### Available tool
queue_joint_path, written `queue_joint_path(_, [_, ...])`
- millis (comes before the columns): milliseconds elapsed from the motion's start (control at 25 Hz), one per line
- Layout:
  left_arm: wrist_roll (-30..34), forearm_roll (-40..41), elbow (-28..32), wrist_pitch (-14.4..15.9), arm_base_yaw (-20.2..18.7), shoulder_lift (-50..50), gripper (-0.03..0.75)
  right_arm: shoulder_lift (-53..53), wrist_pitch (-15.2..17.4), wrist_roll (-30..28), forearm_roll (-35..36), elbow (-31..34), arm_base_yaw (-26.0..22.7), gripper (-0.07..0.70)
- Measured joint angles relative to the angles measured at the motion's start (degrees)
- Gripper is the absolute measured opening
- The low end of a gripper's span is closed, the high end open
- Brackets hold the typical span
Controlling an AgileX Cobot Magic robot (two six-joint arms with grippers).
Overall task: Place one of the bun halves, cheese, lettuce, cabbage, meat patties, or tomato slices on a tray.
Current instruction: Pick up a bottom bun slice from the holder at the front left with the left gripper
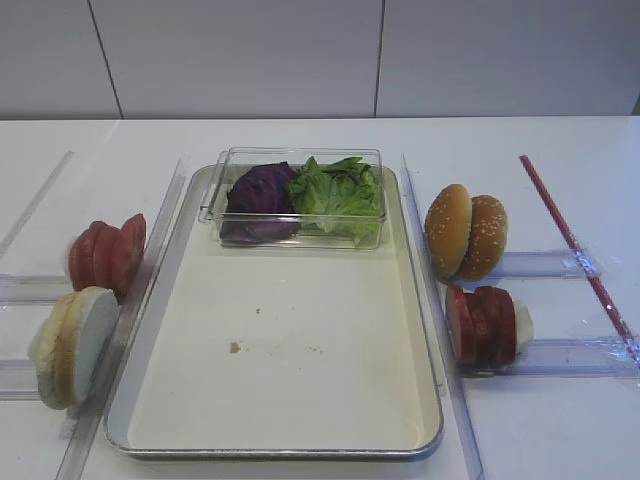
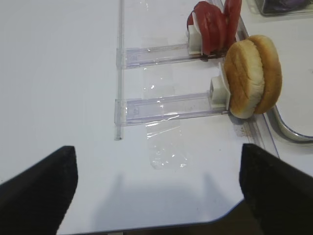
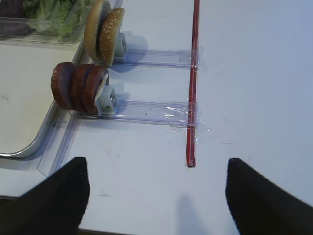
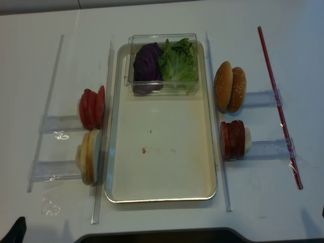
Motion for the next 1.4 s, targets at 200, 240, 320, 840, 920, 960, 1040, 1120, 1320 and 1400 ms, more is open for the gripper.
queue_joint_path(200, [0.0,0.0,0.0,0.0,0.0,0.0,0.655,0.0,0.0,0.0,0.0,0.0,0.0,0.0])
queue_joint_path(240, [0.0,0.0,0.0,0.0,0.0,0.0,0.655,0.0,0.0,0.0,0.0,0.0,0.0,0.0])
queue_joint_path(320, [0.0,0.0,0.0,0.0,0.0,0.0,0.655,0.0,0.0,0.0,0.0,0.0,0.0,0.0])
queue_joint_path(840, [0.0,0.0,0.0,0.0,0.0,0.0,0.655,0.0,0.0,0.0,0.0,0.0,0.0,0.0])
queue_joint_path(920, [0.0,0.0,0.0,0.0,0.0,0.0,0.655,0.0,0.0,0.0,0.0,0.0,0.0,0.0])
queue_joint_path(960, [0.0,0.0,0.0,0.0,0.0,0.0,0.655,0.0,0.0,0.0,0.0,0.0,0.0,0.0])
queue_joint_path(1040, [0.0,0.0,0.0,0.0,0.0,0.0,0.655,0.0,0.0,0.0,0.0,0.0,0.0,0.0])
queue_joint_path(1120, [0.0,0.0,0.0,0.0,0.0,0.0,0.655,0.0,0.0,0.0,0.0,0.0,0.0,0.0])
queue_joint_path(1320, [0.0,0.0,0.0,0.0,0.0,0.0,0.655,0.0,0.0,0.0,0.0,0.0,0.0,0.0])
queue_joint_path(1400, [0.0,0.0,0.0,0.0,0.0,0.0,0.655,0.0,0.0,0.0,0.0,0.0,0.0,0.0])
